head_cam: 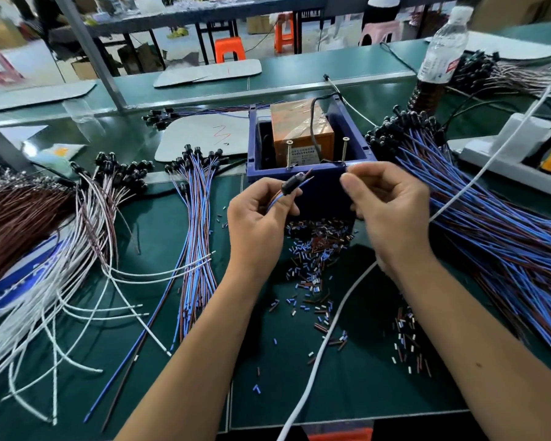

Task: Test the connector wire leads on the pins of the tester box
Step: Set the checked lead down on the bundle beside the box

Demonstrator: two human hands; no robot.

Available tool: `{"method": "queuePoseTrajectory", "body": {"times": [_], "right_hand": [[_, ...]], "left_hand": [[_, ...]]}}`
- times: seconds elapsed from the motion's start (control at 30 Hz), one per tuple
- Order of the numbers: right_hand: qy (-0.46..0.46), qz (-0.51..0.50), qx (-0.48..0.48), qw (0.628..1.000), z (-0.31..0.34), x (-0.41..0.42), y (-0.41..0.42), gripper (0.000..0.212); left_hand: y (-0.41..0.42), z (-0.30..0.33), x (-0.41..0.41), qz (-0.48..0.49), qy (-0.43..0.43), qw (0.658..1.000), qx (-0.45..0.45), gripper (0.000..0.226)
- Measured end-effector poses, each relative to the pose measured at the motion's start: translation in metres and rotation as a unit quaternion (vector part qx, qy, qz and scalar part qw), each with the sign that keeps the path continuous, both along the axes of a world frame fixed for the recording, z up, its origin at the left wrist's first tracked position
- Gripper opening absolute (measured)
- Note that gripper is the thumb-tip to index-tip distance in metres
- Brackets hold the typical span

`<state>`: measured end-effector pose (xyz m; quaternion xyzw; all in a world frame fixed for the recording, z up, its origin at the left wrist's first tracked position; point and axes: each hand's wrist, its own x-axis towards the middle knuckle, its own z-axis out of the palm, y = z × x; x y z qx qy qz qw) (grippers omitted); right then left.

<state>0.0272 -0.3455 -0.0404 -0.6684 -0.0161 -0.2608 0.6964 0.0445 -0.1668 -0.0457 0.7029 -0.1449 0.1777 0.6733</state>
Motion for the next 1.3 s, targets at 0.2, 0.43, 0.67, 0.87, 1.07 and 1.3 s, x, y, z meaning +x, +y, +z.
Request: {"method": "queuePoseTrajectory", "body": {"times": [0.2,0.43,0.67,0.87,1.07,1.3], "right_hand": [[0.015,0.101,0.087,0.991,-0.001,-0.010,0.036,0.008],[0.021,0.095,0.131,0.987,0.008,-0.010,0.029,0.012],[-0.047,0.017,0.023,0.998,0.007,-0.008,0.017,0.011],[-0.124,-0.182,-0.120,0.968,0.003,-0.004,0.011,0.008],[-0.134,-0.257,-0.200,0.936,0.006,0.006,0.014,0.015],[-0.145,-0.257,-0.256,0.921,0.009,0.011,0.017,0.016]], "left_hand": [[-0.014,-0.004,-0.006,-0.011,-0.023,1.000,0.012,0.013],[-0.018,-0.003,-0.011,0.115,-0.108,0.986,0.054,0.010],[-0.004,0.002,-0.003,0.264,-0.134,0.955,0.005,0.012],[-0.008,0.005,-0.006,0.239,-0.101,0.966,-0.003,0.014],[-0.012,0.005,-0.005,0.195,-0.097,0.976,0.018,0.014],[-0.013,0.002,-0.003,0.171,-0.099,0.980,0.020,0.017]]}}
